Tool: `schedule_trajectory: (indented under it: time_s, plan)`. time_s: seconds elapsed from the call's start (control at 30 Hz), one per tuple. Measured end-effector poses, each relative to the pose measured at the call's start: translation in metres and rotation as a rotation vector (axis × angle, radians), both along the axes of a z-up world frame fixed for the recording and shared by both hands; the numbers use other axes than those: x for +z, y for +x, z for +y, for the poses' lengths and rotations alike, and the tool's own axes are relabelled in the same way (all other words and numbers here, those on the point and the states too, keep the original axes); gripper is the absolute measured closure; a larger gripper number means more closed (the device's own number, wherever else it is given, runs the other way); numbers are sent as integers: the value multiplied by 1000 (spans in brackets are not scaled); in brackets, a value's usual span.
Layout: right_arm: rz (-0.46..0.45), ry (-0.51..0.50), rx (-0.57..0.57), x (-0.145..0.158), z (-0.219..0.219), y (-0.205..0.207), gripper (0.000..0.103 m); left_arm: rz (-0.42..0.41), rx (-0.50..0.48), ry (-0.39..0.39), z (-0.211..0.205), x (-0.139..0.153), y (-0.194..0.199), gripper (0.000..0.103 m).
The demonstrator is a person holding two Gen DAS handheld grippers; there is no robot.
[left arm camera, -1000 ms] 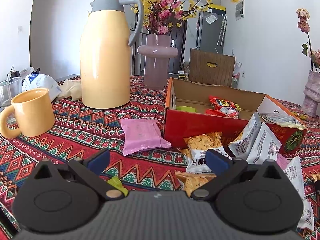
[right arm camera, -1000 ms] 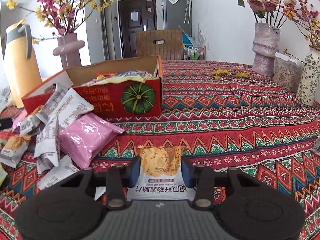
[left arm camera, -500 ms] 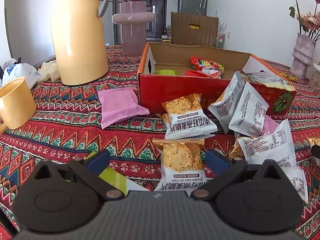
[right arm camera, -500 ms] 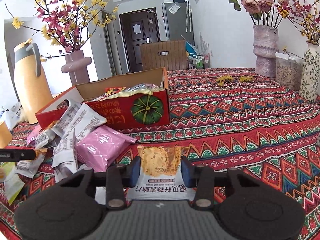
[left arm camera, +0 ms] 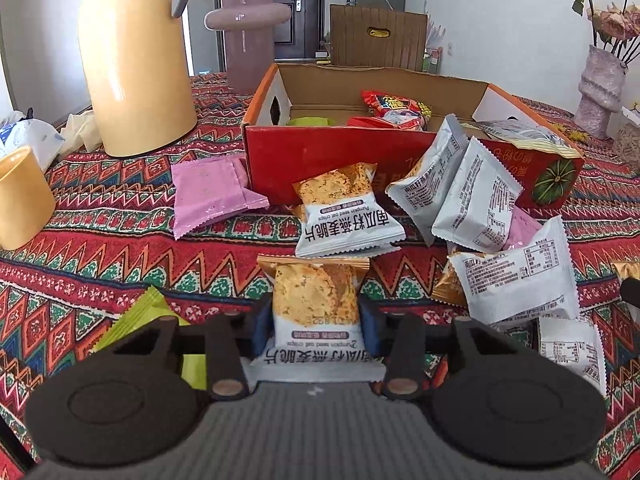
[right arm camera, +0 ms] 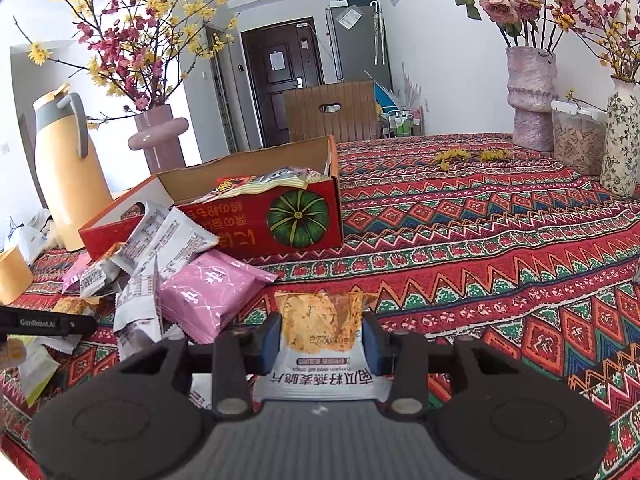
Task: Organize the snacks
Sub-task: 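Carry both oat-crisp packets over the box and open both tools to drop them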
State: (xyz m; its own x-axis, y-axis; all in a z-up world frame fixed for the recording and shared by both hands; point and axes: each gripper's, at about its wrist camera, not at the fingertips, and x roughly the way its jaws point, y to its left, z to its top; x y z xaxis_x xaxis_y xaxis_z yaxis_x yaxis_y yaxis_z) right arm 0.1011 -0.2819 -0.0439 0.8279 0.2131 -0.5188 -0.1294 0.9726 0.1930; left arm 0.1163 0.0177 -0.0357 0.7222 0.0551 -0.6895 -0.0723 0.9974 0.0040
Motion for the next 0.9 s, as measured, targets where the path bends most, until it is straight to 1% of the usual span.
schedule_trajectory:
  time_s: [0.27, 0.47, 0.67, 0.9]
  plan:
    - [-22, 3, 16, 7, 4, -4, 62, -56, 1, -35, 10, 15, -19, 59]
    - [-61, -1, 33, 20, 14, -3, 62, -142, 2, -47, 13, 41, -27, 59]
    - [-104, -4, 48, 35, 24, 3, 62, -201, -4, -47, 10, 63, -22, 59]
    - [-157, -2, 49, 55, 33, 26, 62, -255, -1, -51, 5, 84, -5, 59]
